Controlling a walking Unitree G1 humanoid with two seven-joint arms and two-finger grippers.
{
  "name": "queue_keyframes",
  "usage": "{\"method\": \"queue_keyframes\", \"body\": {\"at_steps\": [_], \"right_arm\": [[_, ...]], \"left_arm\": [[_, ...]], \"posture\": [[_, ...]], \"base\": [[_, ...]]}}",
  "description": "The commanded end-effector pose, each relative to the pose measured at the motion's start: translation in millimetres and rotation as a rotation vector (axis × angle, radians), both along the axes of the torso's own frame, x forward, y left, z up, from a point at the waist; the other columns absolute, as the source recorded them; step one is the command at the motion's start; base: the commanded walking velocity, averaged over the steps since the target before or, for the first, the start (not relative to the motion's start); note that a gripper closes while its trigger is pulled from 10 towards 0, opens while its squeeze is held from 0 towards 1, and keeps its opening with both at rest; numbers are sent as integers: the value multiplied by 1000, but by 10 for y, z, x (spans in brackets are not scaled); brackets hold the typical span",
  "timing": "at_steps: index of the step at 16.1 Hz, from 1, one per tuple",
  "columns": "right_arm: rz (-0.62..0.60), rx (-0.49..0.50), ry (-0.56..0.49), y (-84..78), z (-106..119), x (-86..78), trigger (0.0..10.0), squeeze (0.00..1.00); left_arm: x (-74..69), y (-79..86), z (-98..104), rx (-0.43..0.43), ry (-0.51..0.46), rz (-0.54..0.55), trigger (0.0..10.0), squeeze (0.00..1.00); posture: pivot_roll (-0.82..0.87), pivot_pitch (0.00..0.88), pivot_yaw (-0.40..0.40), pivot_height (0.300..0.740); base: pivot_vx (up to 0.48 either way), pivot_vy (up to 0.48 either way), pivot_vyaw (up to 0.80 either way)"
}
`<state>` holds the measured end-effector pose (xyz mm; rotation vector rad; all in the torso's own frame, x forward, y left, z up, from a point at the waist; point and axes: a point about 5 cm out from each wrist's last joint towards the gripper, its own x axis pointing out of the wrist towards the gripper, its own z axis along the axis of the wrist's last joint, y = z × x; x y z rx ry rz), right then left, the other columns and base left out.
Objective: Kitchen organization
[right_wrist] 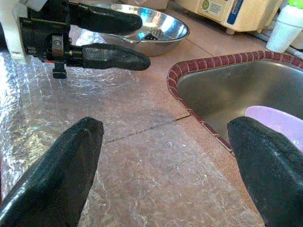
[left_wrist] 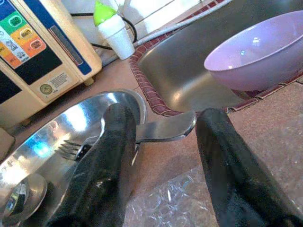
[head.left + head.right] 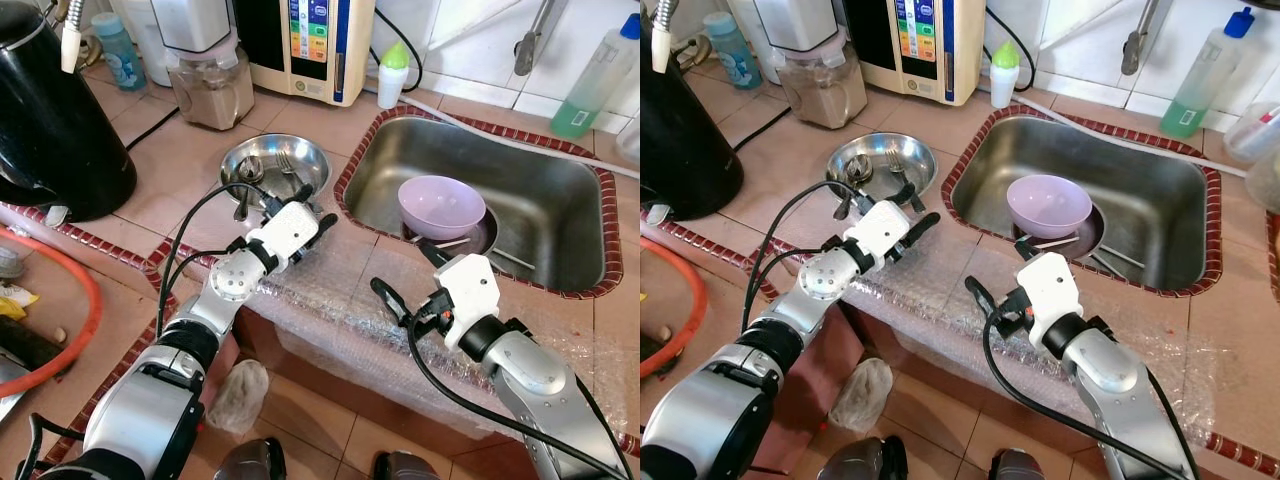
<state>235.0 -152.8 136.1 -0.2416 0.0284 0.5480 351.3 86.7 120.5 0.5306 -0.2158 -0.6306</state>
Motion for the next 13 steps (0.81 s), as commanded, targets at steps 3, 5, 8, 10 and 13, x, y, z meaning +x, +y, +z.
{"method": "queue_keyframes", "body": {"at_steps": [3, 5, 8, 10, 13], "right_arm": [[19, -5, -16, 48, 36, 25, 10000, 0], [19, -2, -22, 68, 35, 60, 10000, 0], [6, -8, -43, 78, 50, 115, 10000, 0], [-9, -11, -51, 64, 53, 147, 10000, 0], [-30, 3, -70, 81, 60, 222, 10000, 0]], "left_arm": [[27, 16, 48, 2, -21, -2, 0, 0], [31, 16, 52, -5, -23, 2, 0, 0], [26, 24, 49, -19, -22, 4, 0, 0], [31, 35, 73, -32, -36, 8, 0, 0], [43, 78, 205, -70, -108, 18, 0, 0]], "posture": [[-139, 114, 49, 740], [-132, 108, 45, 740], [-126, 100, 39, 740], [-124, 96, 38, 740], [-102, 74, 42, 740]], "base": [[0, 0, 0], [0, 0, 0], [0, 0, 0], [0, 0, 0], [0, 0, 0]]}}
